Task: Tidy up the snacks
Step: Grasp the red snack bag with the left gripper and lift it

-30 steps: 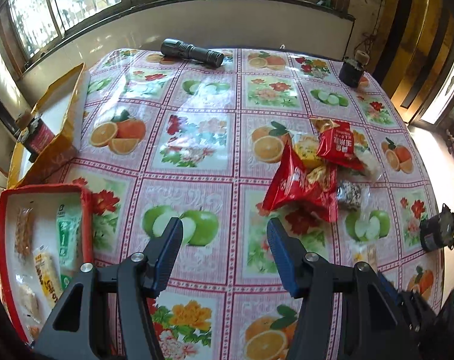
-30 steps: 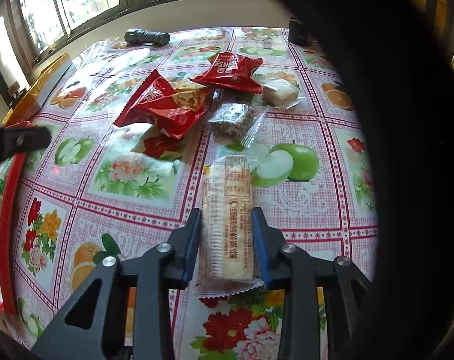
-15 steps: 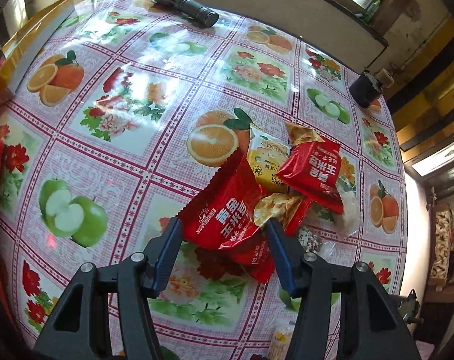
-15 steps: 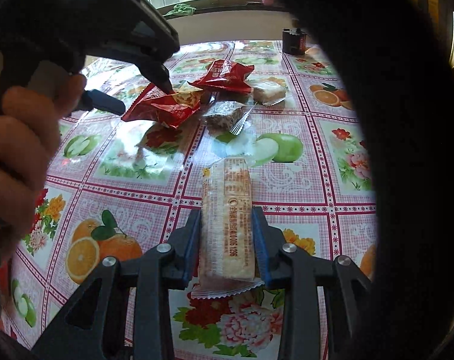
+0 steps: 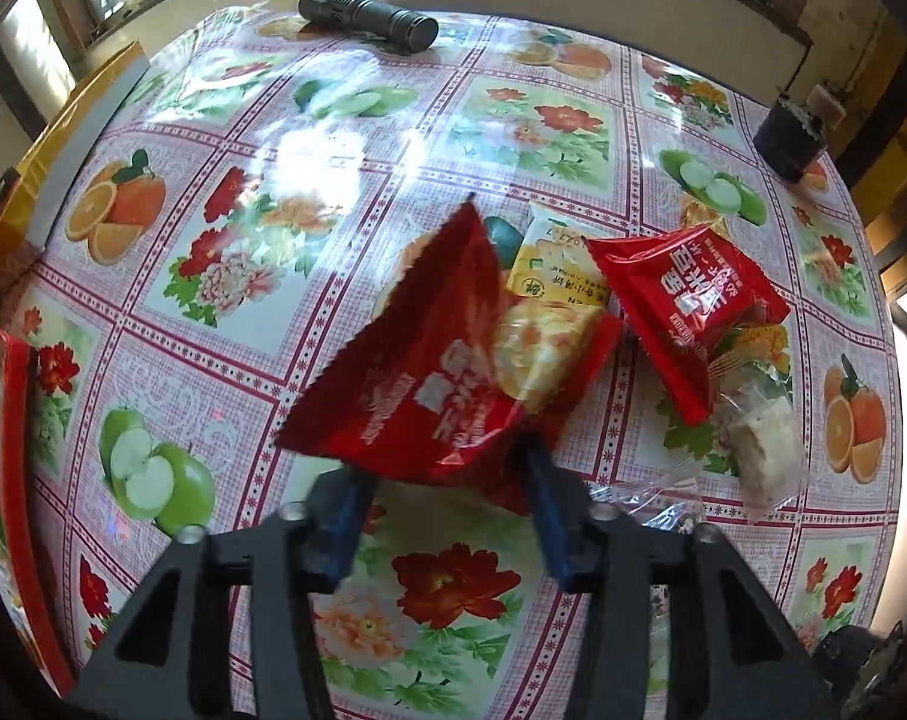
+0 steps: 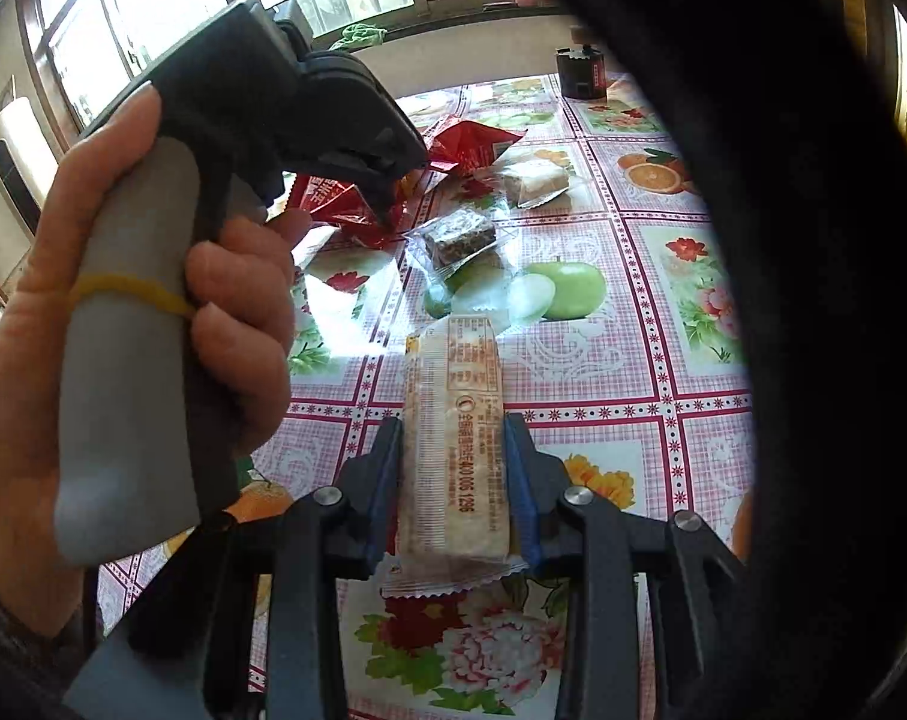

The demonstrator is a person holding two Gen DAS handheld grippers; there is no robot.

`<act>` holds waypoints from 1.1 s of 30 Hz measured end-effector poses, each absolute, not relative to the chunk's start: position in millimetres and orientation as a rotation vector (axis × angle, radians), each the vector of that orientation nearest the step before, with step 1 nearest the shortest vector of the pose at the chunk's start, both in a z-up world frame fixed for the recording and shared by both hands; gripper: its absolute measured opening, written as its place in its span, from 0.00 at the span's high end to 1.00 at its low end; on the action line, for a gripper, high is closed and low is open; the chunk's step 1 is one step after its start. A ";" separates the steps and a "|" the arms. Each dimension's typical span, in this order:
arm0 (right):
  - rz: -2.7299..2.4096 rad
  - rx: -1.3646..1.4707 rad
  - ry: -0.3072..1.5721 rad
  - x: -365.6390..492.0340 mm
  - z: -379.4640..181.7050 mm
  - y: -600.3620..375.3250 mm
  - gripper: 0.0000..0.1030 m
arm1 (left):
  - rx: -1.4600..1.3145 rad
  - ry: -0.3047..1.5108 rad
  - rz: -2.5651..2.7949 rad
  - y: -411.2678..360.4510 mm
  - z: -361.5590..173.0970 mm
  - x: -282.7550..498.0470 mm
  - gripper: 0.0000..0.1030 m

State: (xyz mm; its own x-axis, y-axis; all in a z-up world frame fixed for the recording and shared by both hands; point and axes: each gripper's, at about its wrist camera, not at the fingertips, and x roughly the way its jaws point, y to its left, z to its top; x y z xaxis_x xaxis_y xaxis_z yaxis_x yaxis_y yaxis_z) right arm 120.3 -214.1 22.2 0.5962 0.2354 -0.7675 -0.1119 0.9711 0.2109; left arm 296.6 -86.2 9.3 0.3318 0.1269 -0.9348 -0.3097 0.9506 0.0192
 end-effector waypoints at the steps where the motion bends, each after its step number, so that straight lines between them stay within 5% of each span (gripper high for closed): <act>1: 0.202 0.150 0.910 120.5 22.2 -214.3 0.66 | -0.156 1.202 0.276 -87.0 9.9 297.5 0.76; 11: 0.204 0.172 0.908 119.8 22.2 -215.3 0.66 | 0.002 1.111 0.277 -94.4 9.5 284.8 0.89; 33: 0.214 0.185 0.907 113.4 23.3 -216.4 0.66 | 0.079 1.072 0.348 -93.6 9.1 211.2 0.89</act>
State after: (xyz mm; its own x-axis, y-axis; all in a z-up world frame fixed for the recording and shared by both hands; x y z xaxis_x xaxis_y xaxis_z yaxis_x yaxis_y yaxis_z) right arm 113.4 -216.4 23.3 0.5979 0.2608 -0.7580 -0.1051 0.9630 0.2483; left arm 211.2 -93.6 9.1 0.4300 0.3162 -0.8456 -0.2402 0.9430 0.2304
